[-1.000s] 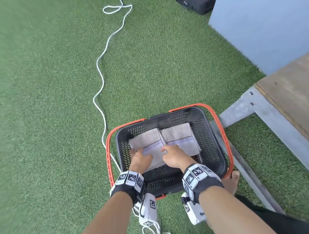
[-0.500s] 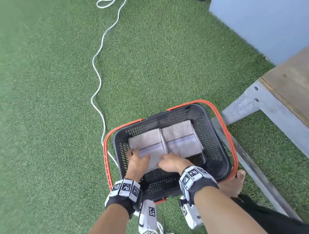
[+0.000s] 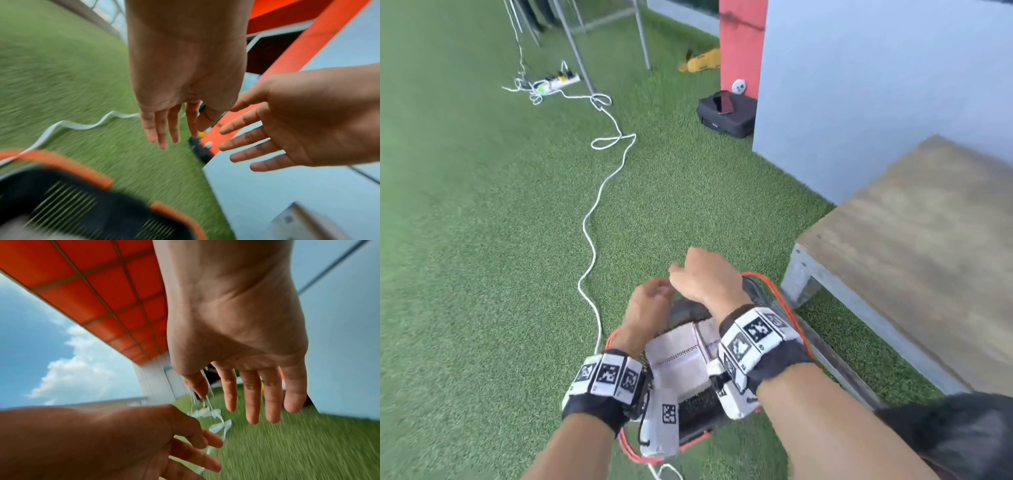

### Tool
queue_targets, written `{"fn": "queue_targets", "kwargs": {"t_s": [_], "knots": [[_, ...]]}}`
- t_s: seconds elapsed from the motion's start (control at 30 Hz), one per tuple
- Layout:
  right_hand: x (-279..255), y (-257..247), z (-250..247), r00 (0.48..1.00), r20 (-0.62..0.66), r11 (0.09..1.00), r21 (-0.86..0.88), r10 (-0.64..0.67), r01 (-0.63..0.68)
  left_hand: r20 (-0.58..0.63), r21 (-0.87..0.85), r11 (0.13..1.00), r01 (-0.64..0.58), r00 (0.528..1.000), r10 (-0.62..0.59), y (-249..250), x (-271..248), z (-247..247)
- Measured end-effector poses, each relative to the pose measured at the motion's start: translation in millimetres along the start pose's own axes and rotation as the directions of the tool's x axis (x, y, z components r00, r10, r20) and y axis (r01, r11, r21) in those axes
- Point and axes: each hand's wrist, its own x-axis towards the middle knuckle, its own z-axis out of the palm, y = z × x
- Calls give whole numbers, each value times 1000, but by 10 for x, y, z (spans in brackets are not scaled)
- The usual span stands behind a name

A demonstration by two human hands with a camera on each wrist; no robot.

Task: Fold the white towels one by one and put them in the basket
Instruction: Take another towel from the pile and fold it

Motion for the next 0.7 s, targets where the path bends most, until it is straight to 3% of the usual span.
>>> {"fn": "queue_targets", "kwargs": {"t_s": [0.17,0.3,0.53,0.7], "knots": [[-615,-49,-907,978,-206,997,73,-12,27,-37,77,962,-261,964,264,943,-456,-289],[-1205,238,-1431,935,-346,990,138,75,-28,30,68,902,-427,904,426,1588,-870,-120],[-2275,1317,-2065,813,-516,934,345,270,-91,237,6,767,-641,746,622,2541,-1504,879],[-2965,2336,-2142,686,-548,863,436,479,-255,459,52,687,-725,628,628,2835,-1921,1978]]}}
